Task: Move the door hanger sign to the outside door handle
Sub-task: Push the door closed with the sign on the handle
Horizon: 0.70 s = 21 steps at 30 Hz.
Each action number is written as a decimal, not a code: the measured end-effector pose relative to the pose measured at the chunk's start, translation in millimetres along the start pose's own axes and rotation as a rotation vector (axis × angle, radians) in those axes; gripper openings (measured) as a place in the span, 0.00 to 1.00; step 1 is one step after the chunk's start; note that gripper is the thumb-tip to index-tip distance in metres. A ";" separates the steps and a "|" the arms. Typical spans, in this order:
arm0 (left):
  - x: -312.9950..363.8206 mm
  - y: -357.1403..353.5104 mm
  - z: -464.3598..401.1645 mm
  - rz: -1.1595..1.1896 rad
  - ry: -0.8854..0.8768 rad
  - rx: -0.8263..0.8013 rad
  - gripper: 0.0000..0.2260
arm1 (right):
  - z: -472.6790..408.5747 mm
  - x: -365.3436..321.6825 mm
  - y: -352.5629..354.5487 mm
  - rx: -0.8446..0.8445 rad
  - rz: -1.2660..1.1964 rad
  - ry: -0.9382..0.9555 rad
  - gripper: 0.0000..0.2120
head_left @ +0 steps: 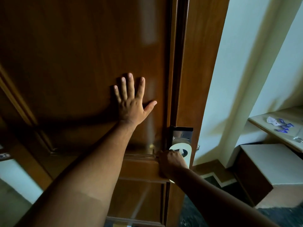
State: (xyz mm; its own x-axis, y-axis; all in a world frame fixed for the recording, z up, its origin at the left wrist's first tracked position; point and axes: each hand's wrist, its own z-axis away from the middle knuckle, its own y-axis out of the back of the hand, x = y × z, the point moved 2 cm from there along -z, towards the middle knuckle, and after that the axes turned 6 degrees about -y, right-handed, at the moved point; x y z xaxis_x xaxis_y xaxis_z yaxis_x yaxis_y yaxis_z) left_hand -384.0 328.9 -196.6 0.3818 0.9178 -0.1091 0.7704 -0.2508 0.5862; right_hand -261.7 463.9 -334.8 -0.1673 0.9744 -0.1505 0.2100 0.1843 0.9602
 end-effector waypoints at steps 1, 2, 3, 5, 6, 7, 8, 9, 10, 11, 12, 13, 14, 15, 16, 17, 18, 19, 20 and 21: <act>0.0 6.8 4.1 -0.009 0.001 -0.008 0.41 | 7.0 -3.3 0.1 -0.019 0.006 0.016 0.09; -0.2 13.3 8.6 -0.020 0.002 -0.018 0.41 | 14.2 -6.6 0.0 -0.043 0.022 0.032 0.09; 0.0 20.1 13.2 -0.033 0.005 -0.026 0.41 | 21.0 -9.1 -1.2 -0.061 0.033 0.056 0.11; 0.0 34.9 23.8 -0.049 0.008 -0.040 0.41 | 36.1 -14.9 -0.9 -0.071 -0.024 0.104 0.13; 0.0 42.5 28.7 -0.055 0.010 -0.050 0.42 | 44.2 -18.4 0.6 -0.065 -0.069 0.125 0.14; 0.6 51.5 34.0 -0.072 0.011 -0.060 0.42 | 52.7 -22.6 2.5 -0.060 -0.092 0.150 0.15; 0.6 59.7 38.9 -0.092 0.014 -0.079 0.42 | 60.7 -28.3 3.5 -0.072 -0.084 0.175 0.17; 0.3 68.6 44.7 -0.112 0.019 -0.104 0.42 | 71.0 -35.2 4.5 -0.087 -0.062 0.198 0.20; -0.9 76.8 48.3 -0.122 0.021 -0.131 0.42 | 79.2 -42.2 5.2 -0.105 -0.040 0.202 0.23; -1.2 86.5 52.6 -0.143 0.025 -0.153 0.42 | 88.9 -47.9 6.4 -0.112 -0.052 0.205 0.25; 0.0 98.4 58.8 -0.153 0.040 -0.181 0.42 | 99.3 -52.6 9.4 -0.114 -0.083 0.210 0.27; 0.4 108.8 64.4 -0.157 0.048 -0.207 0.42 | 108.3 -57.4 13.7 -0.119 -0.129 0.221 0.27; 1.0 119.7 71.3 -0.167 0.057 -0.230 0.42 | 117.2 -62.3 18.3 -0.144 -0.164 0.243 0.29; 1.7 132.2 79.8 -0.193 0.061 -0.253 0.41 | 126.3 -68.2 23.8 -0.170 -0.195 0.279 0.30; 1.4 144.3 88.8 -0.211 0.067 -0.287 0.41 | 135.7 -74.1 30.7 -0.210 -0.230 0.309 0.31; 0.0 154.3 97.9 -0.225 0.069 -0.318 0.41 | 144.7 -78.2 37.9 -0.244 -0.270 0.339 0.31; -1.4 167.4 108.5 -0.253 0.086 -0.346 0.40 | 153.2 -81.4 45.9 -0.283 -0.319 0.369 0.32; -4.0 180.2 119.8 -0.281 0.111 -0.338 0.40 | 161.9 -84.7 53.6 -0.305 -0.393 0.414 0.30; -3.1 196.0 128.9 -0.292 0.142 -0.327 0.40 | 171.5 -87.6 62.6 -0.339 -0.481 0.462 0.28; -6.1 209.8 139.7 -0.315 0.167 -0.298 0.39 | 182.0 -89.8 69.2 -0.383 -0.570 0.500 0.25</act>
State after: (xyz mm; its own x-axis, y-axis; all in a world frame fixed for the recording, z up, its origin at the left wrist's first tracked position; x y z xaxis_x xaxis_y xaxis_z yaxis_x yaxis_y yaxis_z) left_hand -153.3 227.6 -185.2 0.0466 0.9781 -0.2026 0.6462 0.1252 0.7528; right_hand -56.8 412.6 -297.7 -0.5733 0.5579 -0.6001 -0.3608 0.4857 0.7962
